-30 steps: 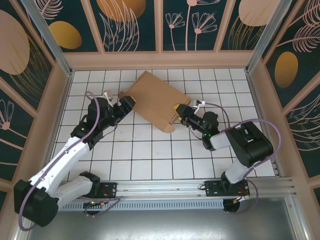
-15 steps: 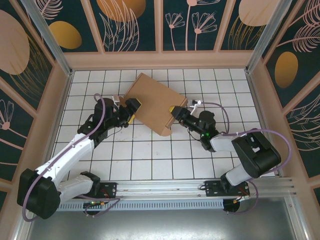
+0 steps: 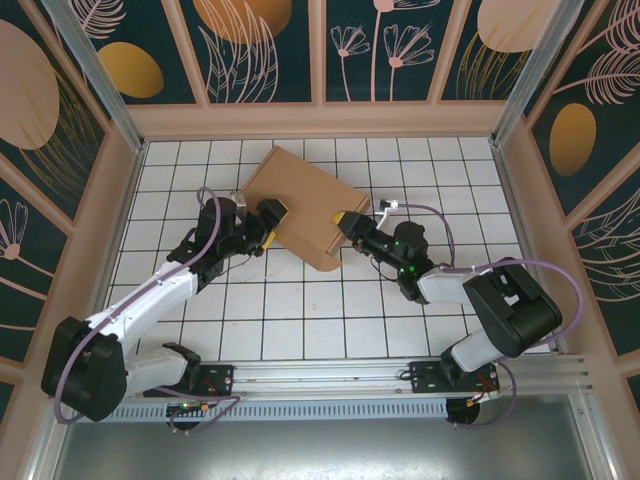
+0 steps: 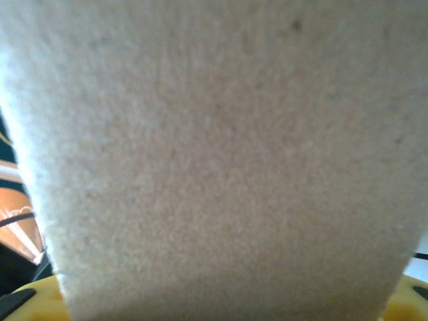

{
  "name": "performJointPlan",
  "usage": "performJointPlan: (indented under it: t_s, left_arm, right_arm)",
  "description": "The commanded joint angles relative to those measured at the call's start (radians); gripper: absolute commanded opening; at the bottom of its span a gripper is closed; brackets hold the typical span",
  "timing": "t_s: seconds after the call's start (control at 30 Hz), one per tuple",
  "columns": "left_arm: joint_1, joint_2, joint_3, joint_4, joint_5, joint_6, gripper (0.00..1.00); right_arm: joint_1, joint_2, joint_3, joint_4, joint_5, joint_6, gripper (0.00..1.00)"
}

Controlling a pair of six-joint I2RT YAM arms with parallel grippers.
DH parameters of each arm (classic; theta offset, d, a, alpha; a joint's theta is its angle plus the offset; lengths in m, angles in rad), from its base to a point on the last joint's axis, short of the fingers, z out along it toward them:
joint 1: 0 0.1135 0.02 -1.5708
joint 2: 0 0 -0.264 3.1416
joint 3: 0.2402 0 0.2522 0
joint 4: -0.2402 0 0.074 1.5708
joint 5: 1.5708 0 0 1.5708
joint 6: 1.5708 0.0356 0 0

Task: Fold the paper box

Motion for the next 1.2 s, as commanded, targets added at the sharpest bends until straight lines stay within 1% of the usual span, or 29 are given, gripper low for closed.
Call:
performJointPlan:
  t_s: [0.0, 0.13, 0.23, 0.4, 0.47, 0.53, 0.6, 0.7, 0.8, 0.9, 0.97, 1.03, 1.1, 1.17]
  left_arm:
    - [-0.006, 0.038, -0.001, 0.112, -0.010, -0.032, 0.85]
    - [-0.005, 0.048, 0.003, 0.147, -0.034, -0.031, 0.85]
    - [-0.005, 0.044, -0.009, 0.188, -0.057, -0.029, 0.85]
    - [-0.005, 0.011, -0.048, 0.271, -0.111, -0.016, 0.79]
    - [-0.005, 0.001, -0.071, 0.335, -0.113, -0.022, 0.77]
    - [-0.005, -0.001, -0.080, 0.361, -0.108, -0.020, 0.76]
    - [-0.005, -0.009, -0.077, 0.346, -0.111, 0.014, 0.76]
    - [-0.005, -0.055, -0.086, 0.290, -0.152, 0.077, 0.78]
    - [-0.005, -0.116, -0.096, 0.214, -0.173, 0.171, 0.81]
    - [-0.006, -0.160, -0.084, 0.123, -0.154, 0.295, 0.82]
    - [-0.005, -0.177, -0.047, 0.026, -0.133, 0.414, 0.81]
    - [-0.005, -0.193, 0.014, -0.091, -0.141, 0.541, 0.80]
    - [-0.005, -0.214, 0.067, -0.174, -0.150, 0.670, 0.76]
    - [-0.006, -0.234, 0.116, -0.230, -0.147, 0.799, 0.72]
  right_arm:
    - [0.023, -0.012, 0.033, 0.118, -0.031, 0.060, 0.46]
    - [0.038, -0.010, 0.038, 0.150, -0.051, 0.105, 0.46]
    - [0.060, 0.011, 0.041, 0.211, -0.067, 0.162, 0.46]
    - [0.087, 0.085, 0.068, 0.325, -0.143, 0.267, 0.45]
    - [0.093, 0.110, 0.074, 0.361, -0.166, 0.298, 0.44]
    - [0.093, 0.127, 0.075, 0.380, -0.184, 0.311, 0.43]
    - [0.084, 0.122, 0.070, 0.368, -0.190, 0.311, 0.43]
    - [0.049, 0.091, 0.046, 0.337, -0.187, 0.322, 0.43]
    - [-0.005, 0.049, 0.020, 0.287, -0.190, 0.336, 0.43]
    - [-0.063, -0.020, 0.020, 0.136, -0.209, 0.283, 0.40]
    - [-0.100, -0.071, 0.031, 0.013, -0.224, 0.236, 0.40]
    - [-0.133, -0.106, 0.043, -0.067, -0.252, 0.202, 0.40]
    - [-0.166, -0.134, 0.065, -0.163, -0.288, 0.160, 0.40]
    - [-0.204, -0.155, 0.116, -0.344, -0.329, 0.081, 0.40]
